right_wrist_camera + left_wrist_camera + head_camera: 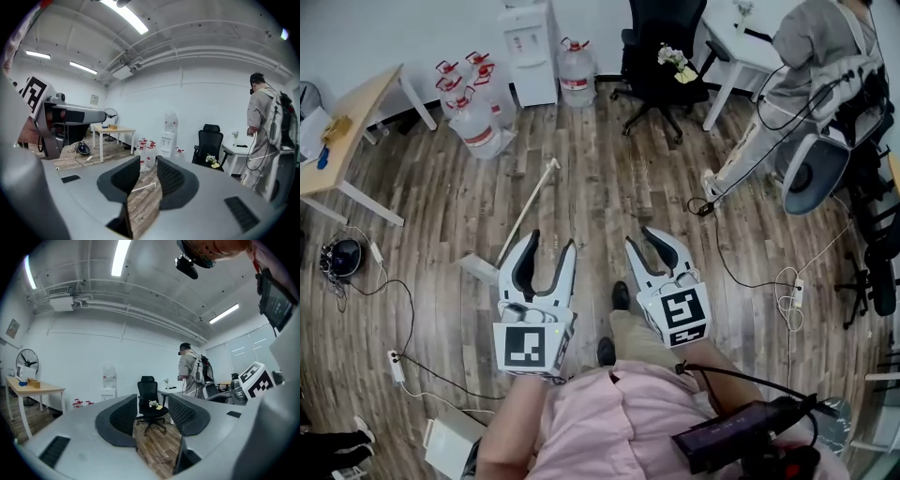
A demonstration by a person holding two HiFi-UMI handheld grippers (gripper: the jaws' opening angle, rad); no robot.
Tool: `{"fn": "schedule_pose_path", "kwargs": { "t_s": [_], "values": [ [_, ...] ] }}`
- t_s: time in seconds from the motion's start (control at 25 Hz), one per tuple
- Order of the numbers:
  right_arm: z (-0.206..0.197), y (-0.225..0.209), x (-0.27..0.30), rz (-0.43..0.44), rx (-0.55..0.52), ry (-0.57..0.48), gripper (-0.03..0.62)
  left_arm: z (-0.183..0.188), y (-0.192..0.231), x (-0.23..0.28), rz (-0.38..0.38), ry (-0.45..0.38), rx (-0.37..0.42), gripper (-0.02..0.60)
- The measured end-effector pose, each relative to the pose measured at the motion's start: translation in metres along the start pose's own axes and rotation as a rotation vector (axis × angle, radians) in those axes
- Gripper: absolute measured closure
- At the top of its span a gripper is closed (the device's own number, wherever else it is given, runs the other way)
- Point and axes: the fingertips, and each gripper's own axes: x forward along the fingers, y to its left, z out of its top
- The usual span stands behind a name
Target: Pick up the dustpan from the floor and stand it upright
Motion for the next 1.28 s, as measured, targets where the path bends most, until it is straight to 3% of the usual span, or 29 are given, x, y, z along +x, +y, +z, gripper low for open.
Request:
{"fn": "schedule_pose_path", "kwargs": {
  "t_s": [0.28, 0.6, 0.76, 1.0, 1.28],
  "values": [
    [-0.014, -0.019, 0.053, 0.025, 0.029, 0.018, 0.482, -0.029, 0.021, 0.045, 0.003, 0.066, 0.001, 0.374],
    [-0.019, -0.099, 0.164, 0.042, 0.068, 0.023, 0.484, -0.058, 0.054, 0.172, -0.004, 0.14, 0.023, 0.374],
    [-0.003, -0.15, 0.233, 0.038, 0.106, -0.002, 0.487, -0.063, 0.077, 0.242, -0.019, 0.182, 0.039, 0.374],
    [0.038, -0.219, 0.31, 0.066, 0.096, -0.052, 0.49, -0.047, 0.103, 0.332, 0.013, 0.171, 0.062, 0.374],
    [0.059, -0.254, 0.376, 0.091, 0.074, -0.066, 0.49, -0.044, 0.14, 0.4, 0.045, 0.145, 0.067, 0.374]
  ]
}}
